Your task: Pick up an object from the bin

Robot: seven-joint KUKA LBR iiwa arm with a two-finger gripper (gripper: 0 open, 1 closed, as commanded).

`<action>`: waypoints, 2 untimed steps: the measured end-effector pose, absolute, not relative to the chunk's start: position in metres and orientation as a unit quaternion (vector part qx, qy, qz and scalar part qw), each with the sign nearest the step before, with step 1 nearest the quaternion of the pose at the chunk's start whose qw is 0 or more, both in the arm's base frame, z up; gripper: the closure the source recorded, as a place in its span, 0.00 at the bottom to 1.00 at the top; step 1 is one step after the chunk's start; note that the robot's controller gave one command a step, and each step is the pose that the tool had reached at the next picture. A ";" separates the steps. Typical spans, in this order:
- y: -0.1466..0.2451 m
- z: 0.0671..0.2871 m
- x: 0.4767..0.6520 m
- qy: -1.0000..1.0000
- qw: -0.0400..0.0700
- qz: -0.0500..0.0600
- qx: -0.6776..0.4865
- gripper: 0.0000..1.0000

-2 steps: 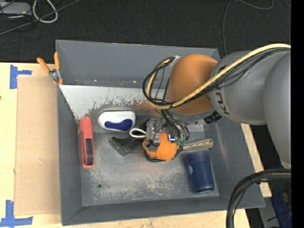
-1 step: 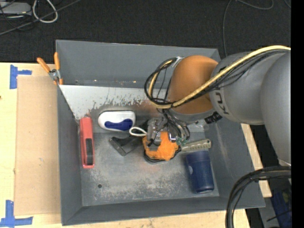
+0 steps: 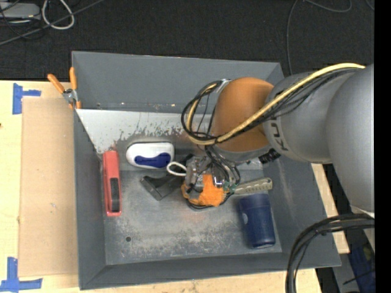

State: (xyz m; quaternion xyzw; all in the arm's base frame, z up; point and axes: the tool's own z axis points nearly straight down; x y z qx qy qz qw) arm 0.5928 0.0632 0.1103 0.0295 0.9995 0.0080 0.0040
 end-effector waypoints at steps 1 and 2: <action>0.047 0.094 0.603 0.999 0.007 0.012 -0.043 1.00; 0.044 0.092 0.604 0.998 0.010 0.012 -0.062 1.00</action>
Offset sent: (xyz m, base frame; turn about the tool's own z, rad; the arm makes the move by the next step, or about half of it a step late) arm 0.0005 -0.0117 -0.0403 0.1664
